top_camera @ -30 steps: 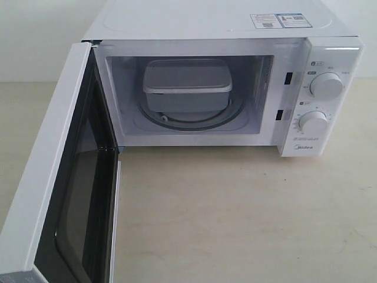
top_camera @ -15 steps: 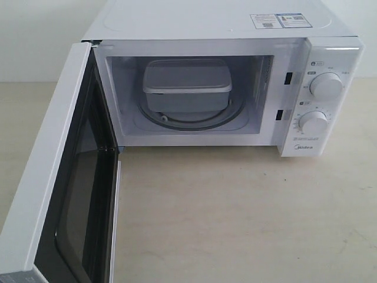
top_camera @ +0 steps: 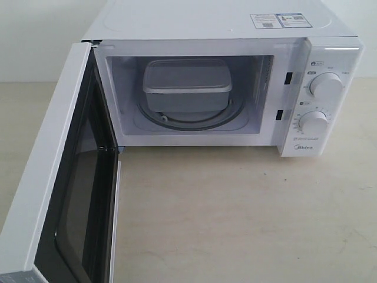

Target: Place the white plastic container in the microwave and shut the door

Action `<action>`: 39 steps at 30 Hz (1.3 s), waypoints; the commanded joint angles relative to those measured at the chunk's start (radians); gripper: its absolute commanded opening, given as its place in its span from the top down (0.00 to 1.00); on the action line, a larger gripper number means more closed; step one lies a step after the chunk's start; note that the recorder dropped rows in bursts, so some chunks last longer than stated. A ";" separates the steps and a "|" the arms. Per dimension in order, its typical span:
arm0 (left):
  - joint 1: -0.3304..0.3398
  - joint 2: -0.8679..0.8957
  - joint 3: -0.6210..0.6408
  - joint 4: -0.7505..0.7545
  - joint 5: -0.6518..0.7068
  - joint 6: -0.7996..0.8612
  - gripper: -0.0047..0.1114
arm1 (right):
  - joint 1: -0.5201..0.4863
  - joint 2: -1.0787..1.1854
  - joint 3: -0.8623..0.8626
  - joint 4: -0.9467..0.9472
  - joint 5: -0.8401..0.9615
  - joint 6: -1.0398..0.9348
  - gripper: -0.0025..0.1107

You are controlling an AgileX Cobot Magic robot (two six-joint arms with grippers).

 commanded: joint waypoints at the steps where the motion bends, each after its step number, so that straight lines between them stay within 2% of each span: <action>1: 0.002 -0.002 0.004 0.004 0.000 -0.009 0.92 | 0.034 -0.007 -0.001 0.000 0.004 -0.013 0.98; 12: 0.002 -0.002 0.004 0.004 0.000 -0.009 0.92 | 0.038 -0.017 -0.001 0.009 0.012 0.053 0.98; 39: 0.002 -0.002 0.004 0.004 0.000 -0.009 0.92 | 0.038 -0.017 -0.001 0.009 0.006 0.053 0.98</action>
